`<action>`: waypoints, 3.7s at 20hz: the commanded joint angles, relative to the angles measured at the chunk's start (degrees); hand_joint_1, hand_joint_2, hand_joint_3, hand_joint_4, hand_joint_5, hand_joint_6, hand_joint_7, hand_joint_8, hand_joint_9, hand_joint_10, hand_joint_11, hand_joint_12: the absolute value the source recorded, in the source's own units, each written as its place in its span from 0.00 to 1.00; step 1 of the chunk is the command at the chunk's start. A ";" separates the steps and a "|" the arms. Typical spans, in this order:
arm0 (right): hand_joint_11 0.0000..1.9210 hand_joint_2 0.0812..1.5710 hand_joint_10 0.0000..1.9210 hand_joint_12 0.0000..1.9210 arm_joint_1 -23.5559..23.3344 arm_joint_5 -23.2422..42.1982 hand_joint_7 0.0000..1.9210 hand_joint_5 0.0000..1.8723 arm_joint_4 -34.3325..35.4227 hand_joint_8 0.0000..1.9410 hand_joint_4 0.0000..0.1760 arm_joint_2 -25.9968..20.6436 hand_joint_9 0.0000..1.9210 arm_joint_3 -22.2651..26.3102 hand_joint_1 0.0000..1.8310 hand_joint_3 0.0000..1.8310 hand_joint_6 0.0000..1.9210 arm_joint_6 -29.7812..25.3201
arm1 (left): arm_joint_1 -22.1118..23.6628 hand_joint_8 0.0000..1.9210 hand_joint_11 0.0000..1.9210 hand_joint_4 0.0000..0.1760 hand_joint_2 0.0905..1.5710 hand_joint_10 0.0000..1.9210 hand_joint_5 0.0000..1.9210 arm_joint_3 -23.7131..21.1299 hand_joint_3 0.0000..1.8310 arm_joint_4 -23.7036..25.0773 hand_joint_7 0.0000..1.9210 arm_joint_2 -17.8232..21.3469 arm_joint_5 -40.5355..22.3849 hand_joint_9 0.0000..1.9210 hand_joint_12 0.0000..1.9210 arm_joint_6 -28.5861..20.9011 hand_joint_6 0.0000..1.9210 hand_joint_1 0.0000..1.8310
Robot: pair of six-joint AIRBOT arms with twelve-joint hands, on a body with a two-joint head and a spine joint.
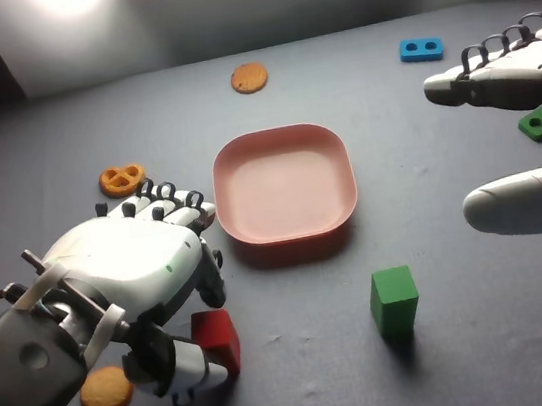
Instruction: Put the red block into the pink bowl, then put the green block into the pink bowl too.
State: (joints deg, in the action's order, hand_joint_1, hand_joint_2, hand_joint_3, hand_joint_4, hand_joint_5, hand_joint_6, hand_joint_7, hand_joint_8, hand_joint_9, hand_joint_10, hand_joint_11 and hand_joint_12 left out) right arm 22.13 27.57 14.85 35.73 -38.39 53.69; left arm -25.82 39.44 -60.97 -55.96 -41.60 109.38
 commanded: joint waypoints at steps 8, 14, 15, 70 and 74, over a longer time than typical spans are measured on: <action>0.00 0.62 0.01 0.25 0.00 6.66 0.10 0.10 -0.22 0.01 0.00 -0.56 0.08 0.34 0.07 0.00 0.01 -0.34 | 1.18 0.00 0.00 0.00 0.67 0.00 0.55 -0.26 0.00 2.45 0.15 0.25 -3.75 0.02 0.00 0.24 0.45 0.63; 0.00 0.63 0.00 0.20 -0.15 6.71 0.08 0.08 -0.22 0.00 0.00 0.86 0.06 0.44 0.04 0.00 0.00 0.49 | 5.79 0.00 0.00 0.00 0.66 0.00 0.56 1.24 0.00 2.25 0.12 0.24 -1.97 0.03 0.00 2.22 0.43 0.63; 0.00 0.63 0.00 0.19 -0.21 6.71 0.07 0.08 -0.22 0.00 0.00 1.33 0.06 0.43 0.04 0.00 0.00 1.05 | 7.15 0.00 0.00 0.00 0.66 0.00 0.56 1.91 0.00 2.25 0.12 0.21 -0.62 0.02 0.00 2.93 0.44 0.64; 0.00 0.63 0.00 0.15 2.15 14.13 0.08 0.08 21.97 0.00 0.00 17.48 0.06 -1.95 0.08 0.00 0.00 14.56 | 13.05 0.00 0.04 0.00 0.58 0.01 0.14 24.38 0.01 16.62 0.11 -7.68 10.35 0.06 0.03 -12.94 0.00 0.28; 0.00 0.62 0.00 0.23 2.59 14.61 0.10 0.10 22.00 0.00 0.00 18.94 0.08 -3.33 0.09 0.00 0.00 14.91 | 9.72 0.00 0.01 0.00 0.58 0.00 0.12 18.30 0.00 15.80 0.10 -0.59 14.10 0.06 0.09 -11.70 0.00 0.28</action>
State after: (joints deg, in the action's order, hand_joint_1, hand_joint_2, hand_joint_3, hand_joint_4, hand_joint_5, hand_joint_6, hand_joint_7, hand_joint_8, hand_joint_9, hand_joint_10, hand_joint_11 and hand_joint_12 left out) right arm 24.95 36.86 38.94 55.02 -41.80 68.93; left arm -16.67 57.58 -46.94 -56.75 -24.18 97.65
